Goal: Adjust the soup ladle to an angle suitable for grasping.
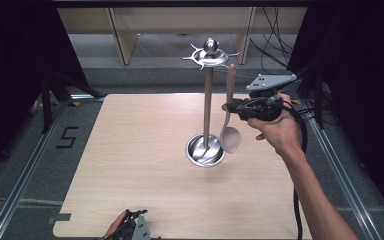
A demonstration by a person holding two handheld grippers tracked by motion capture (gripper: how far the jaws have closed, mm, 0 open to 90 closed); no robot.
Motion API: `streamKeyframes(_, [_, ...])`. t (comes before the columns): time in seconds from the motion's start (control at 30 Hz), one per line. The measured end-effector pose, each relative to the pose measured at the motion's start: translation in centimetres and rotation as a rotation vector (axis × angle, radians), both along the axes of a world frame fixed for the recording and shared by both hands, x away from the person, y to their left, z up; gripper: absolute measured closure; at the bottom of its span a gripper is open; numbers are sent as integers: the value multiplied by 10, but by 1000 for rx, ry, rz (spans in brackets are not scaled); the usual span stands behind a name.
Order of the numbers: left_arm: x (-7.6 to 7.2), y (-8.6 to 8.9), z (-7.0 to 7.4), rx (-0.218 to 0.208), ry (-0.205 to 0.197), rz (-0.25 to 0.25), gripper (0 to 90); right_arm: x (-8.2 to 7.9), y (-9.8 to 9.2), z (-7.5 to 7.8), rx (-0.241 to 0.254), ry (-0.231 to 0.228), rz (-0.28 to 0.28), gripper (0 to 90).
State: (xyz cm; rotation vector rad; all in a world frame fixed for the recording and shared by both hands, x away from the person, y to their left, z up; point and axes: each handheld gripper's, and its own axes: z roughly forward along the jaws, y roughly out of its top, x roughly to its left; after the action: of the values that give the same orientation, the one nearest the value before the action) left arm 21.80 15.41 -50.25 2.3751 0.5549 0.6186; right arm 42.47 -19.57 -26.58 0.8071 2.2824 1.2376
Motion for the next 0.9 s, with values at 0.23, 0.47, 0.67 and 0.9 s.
streamKeyframes(0.23, [0,0,0,1,-1,-1,149,-2,-1,1,-22,-9,-13,764])
streamKeyframes(0.47, [0,-1,0,5,-2,0,149,-1,-1,6,-69,-6,-12,764])
streamKeyframes(0.67, [0,0,0,-3,3,-4,149,0,3,7,-71,5,-23,764])
streamKeyframes(0.9, [0,-1,0,-1,2,-2,149,2,6,8,-93,14,-31,764])
